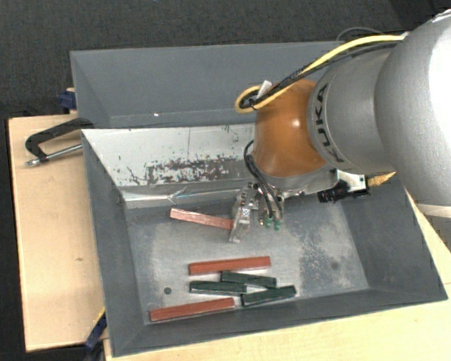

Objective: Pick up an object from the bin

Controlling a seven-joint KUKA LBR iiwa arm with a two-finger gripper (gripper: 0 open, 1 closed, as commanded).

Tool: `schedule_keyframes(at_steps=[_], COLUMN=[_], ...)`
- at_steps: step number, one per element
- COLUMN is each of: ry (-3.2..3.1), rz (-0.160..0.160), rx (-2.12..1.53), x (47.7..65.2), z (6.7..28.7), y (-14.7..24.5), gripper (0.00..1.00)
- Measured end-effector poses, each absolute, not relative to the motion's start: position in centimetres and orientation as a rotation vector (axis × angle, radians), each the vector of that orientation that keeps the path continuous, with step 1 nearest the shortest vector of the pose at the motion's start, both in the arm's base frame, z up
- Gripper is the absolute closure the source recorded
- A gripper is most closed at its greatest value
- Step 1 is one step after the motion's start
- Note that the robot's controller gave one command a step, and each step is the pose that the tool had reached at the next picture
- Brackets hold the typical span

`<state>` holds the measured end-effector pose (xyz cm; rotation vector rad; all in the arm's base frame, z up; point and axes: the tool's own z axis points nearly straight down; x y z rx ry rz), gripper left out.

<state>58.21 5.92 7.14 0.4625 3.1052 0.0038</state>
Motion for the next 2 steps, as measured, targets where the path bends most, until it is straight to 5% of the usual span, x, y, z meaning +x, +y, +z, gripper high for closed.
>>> schedule_keyframes(at_steps=[1,2], ry=[3.105,3.097], rz=[0.004,0.003], rx=[0.463,0.497], x=[58.2,58.0], z=[7.1,20.2], y=[5.9,3.7], gripper=[1.0,1.0])
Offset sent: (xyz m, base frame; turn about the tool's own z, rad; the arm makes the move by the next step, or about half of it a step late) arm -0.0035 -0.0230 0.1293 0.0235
